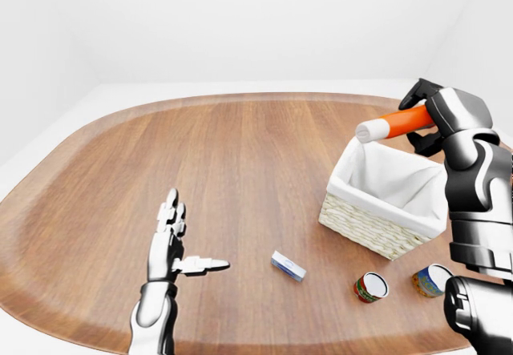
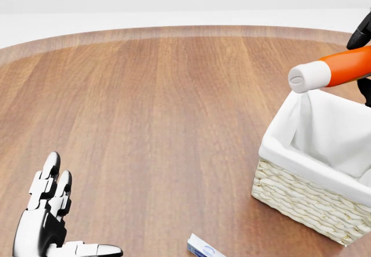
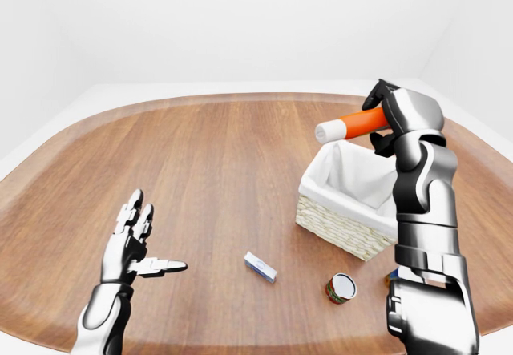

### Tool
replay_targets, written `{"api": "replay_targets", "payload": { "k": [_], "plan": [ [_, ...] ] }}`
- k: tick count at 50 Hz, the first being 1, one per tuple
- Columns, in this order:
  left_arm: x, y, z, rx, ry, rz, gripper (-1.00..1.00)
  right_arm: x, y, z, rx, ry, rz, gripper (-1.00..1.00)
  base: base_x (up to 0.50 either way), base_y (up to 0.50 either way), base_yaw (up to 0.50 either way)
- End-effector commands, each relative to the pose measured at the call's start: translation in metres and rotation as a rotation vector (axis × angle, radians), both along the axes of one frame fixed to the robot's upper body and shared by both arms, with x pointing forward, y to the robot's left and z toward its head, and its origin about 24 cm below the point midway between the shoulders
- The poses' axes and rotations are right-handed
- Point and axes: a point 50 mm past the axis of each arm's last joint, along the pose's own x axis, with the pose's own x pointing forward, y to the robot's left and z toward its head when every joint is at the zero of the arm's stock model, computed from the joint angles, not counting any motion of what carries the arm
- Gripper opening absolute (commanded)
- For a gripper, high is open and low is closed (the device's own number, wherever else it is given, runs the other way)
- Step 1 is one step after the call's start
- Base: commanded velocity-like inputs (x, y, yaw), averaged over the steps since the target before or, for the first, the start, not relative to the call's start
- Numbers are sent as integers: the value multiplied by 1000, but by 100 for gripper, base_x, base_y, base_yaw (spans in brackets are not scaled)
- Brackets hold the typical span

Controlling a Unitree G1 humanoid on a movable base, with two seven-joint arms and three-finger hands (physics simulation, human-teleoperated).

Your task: Pick up the ketchup, and put it in the basket.

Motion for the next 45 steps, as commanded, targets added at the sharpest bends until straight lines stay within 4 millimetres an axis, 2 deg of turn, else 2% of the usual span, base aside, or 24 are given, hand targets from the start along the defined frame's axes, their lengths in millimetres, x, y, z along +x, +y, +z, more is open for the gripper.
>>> {"api": "replay_targets", "payload": {
  "k": [1, 11, 13, 19, 45],
  "plan": [
    [-1, 1, 3, -3, -14, -1, 100, 10, -16, -5, -16, 2, -93, -100, 0, 0, 0],
    [-1, 2, 6, -7, -26, 0, 100, 18, -30, -33, 35, 41, -163, -100, 0, 0, 0],
    [-1, 2, 6, -7, -26, 0, 100, 18, -30, -33, 35, 41, -164, -100, 0, 0, 0],
    [-1, 2, 7, -8, -31, 0, 100, 23, -35, -59, 55, 90, -218, -100, 0, 0, 0],
    [-1, 1, 5, -6, -24, -2, 100, 28, -31, -96, 73, 144, -235, -100, 0, 0, 0]
  ]
}}
